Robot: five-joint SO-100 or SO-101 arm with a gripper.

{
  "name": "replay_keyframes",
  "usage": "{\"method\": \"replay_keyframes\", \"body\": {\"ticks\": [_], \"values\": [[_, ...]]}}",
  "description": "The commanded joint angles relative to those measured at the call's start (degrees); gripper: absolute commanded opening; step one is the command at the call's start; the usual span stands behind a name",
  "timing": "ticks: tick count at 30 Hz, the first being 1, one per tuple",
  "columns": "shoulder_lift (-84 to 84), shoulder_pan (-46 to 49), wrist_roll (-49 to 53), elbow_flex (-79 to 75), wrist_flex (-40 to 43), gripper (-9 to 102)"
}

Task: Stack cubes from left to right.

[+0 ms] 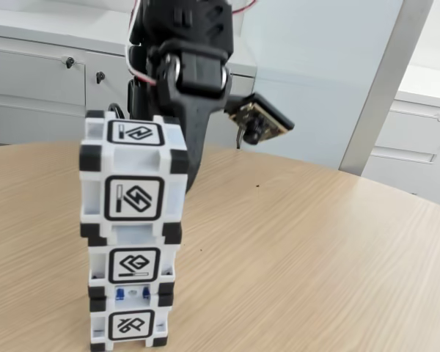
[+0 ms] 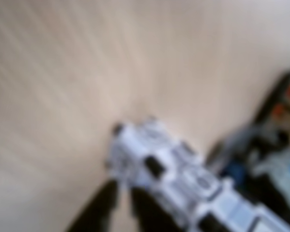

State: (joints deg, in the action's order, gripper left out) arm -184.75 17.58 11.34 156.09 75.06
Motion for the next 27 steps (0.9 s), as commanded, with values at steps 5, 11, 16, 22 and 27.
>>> {"method": "replay_keyframes", "body": {"ticks": [5, 11, 16, 22, 27], "values": [[-3.43, 0.53, -5.54, 2.02, -4.13, 0], [-3.52, 0.53, -10.46, 2.55, -4.57, 0], [-3.52, 0.53, -10.72, 2.55, -4.57, 0], [-3.52, 0.53, -14.50, 4.83, -4.66, 2], [-3.52, 0.53, -14.33, 5.10, -4.66, 0]]}}
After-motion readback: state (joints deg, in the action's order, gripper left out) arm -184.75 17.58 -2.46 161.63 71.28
